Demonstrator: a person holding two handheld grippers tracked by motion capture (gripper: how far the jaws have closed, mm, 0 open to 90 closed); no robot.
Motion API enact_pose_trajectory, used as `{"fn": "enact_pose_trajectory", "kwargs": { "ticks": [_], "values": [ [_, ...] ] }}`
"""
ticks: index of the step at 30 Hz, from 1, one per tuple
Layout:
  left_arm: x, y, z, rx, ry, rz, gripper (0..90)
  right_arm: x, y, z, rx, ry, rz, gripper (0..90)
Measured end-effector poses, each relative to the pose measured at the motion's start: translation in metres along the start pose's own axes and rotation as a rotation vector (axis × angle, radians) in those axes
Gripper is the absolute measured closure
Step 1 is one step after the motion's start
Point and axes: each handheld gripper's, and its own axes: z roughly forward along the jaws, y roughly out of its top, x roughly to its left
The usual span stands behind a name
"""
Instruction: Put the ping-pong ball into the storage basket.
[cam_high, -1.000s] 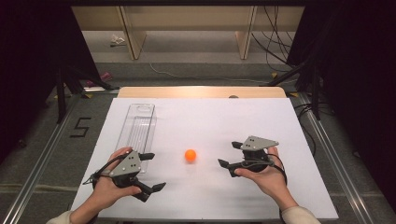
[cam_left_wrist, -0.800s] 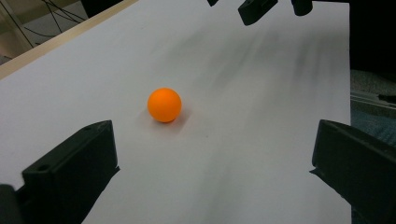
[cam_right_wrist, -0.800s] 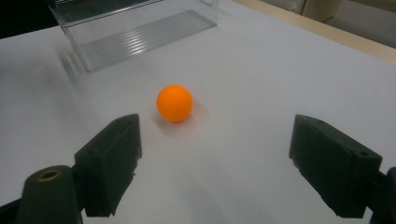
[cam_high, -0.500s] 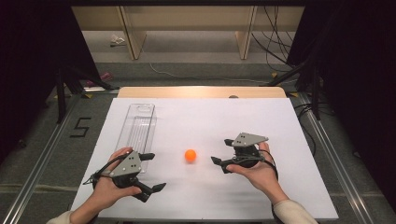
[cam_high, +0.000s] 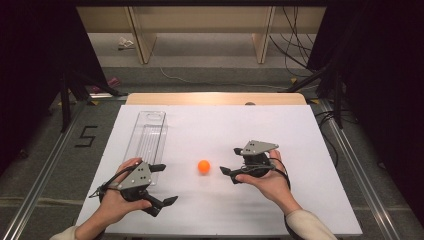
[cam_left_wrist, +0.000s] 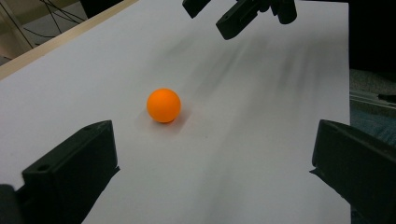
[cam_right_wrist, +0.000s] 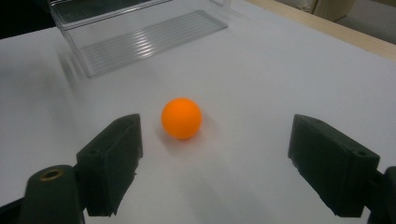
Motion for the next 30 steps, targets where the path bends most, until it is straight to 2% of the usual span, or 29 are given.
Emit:
{"fn": "enact_pose_trajectory", "kwargs": {
  "ticks": [12, 30],
  "values": [
    [0.0, 0.0, 0.0, 0.0, 0.001, 0.0, 0.0, 0.001, 0.003, 0.011, 0.009, 0.008, -0.005, 17.7],
    [0.0, 0.0, 0.0, -0.001, 0.001, -0.002, 0.0, 0.003, 0.006, 0.019, 0.013, 0.015, -0.009, 17.5]
  ]
}}
